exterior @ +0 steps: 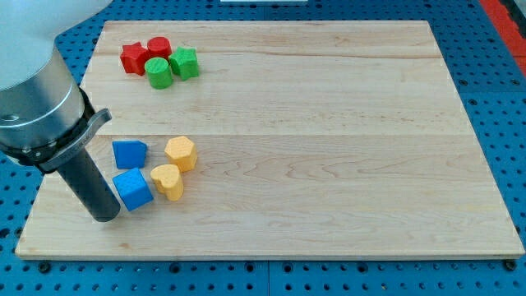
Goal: Move the yellow blocks towards the center of the board
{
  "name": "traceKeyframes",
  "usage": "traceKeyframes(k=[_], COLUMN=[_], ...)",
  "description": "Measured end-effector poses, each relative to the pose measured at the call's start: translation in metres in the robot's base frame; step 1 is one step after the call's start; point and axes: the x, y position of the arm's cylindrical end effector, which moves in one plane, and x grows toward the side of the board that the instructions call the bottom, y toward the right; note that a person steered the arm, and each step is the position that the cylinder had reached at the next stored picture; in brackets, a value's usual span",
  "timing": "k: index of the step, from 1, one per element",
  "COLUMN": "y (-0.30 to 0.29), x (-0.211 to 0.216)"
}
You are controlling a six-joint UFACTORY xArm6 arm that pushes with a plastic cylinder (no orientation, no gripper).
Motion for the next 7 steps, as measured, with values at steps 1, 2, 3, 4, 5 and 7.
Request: traceKeyframes(k=[1, 2, 3, 4, 5, 7], y=[-0.018, -0.010, 0.013, 0.052, 0.031, 0.053], x=[-0.006, -0.007, 0.020, 0.030, -0.001, -0.003])
